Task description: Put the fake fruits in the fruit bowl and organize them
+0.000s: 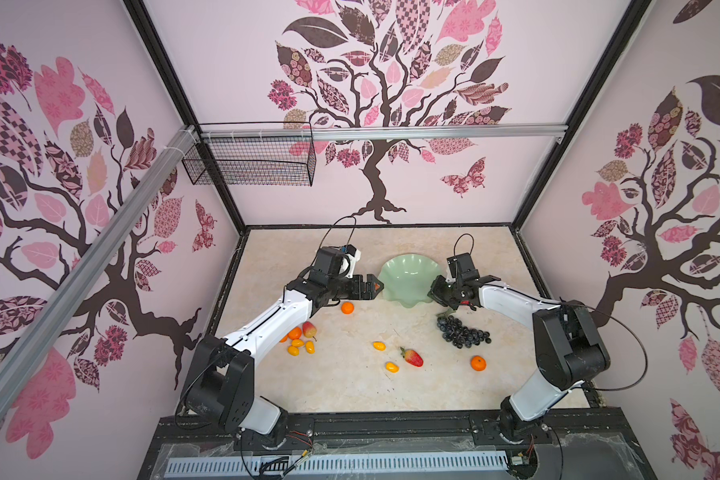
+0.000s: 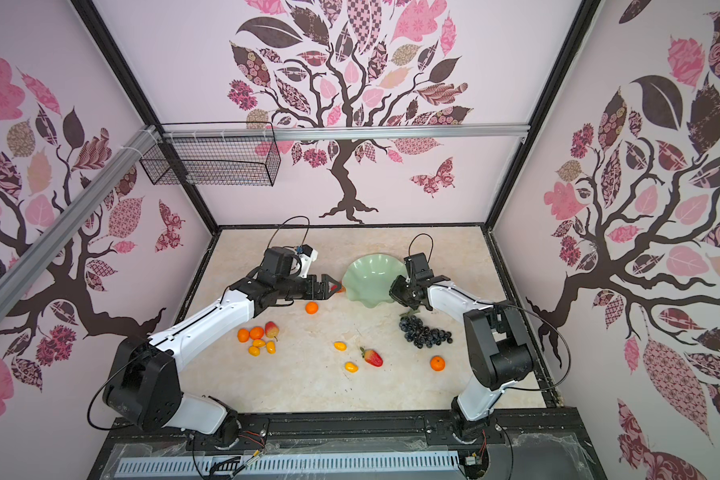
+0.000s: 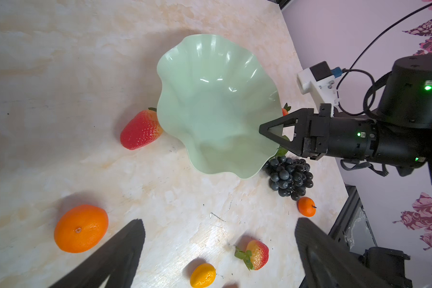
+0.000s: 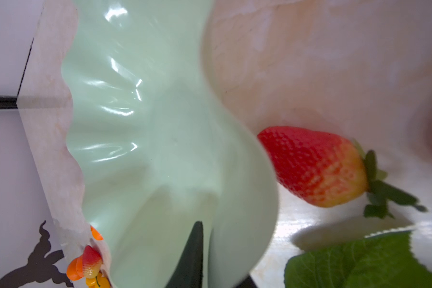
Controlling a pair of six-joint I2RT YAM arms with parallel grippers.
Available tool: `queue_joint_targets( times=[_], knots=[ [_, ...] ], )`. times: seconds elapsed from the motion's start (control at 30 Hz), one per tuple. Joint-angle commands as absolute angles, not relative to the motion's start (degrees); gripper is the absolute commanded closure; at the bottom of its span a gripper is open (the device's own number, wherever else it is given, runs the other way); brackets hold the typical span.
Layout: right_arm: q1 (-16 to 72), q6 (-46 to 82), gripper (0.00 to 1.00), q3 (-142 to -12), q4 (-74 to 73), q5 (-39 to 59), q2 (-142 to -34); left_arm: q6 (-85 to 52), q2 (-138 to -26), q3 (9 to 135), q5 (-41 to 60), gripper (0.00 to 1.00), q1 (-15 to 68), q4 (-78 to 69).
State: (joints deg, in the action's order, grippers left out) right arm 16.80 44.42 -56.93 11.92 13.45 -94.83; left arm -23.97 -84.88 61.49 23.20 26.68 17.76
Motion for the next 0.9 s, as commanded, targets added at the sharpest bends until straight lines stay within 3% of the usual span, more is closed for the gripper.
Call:
queue_joint_targets(
  times=[0.0,0.3,0.63,0.87],
  knots=[
    [16.60,41.92,0.78,-57.09,14.04,13.09,-90.68,-22.94,-84.13,63.51,22.11,0.02,26.95,17.88],
    [16.61,36.19,0.69,-57.86,18.71,10.23,-85.21,-20.81,-82.58,63.37,19.50,0.02,28.97,18.90],
    [16.61,26.41,0.68,-54.21,29.24,-1.84,-75.80,-18.13,-80.83,63.11,16.89,0.02,36.68,19.10],
    [16.52,22.75,0.66,-52.99,33.20,-5.82,-73.93,-16.50,-85.41,69.13,14.30,0.02,42.46,19.86]
  ],
)
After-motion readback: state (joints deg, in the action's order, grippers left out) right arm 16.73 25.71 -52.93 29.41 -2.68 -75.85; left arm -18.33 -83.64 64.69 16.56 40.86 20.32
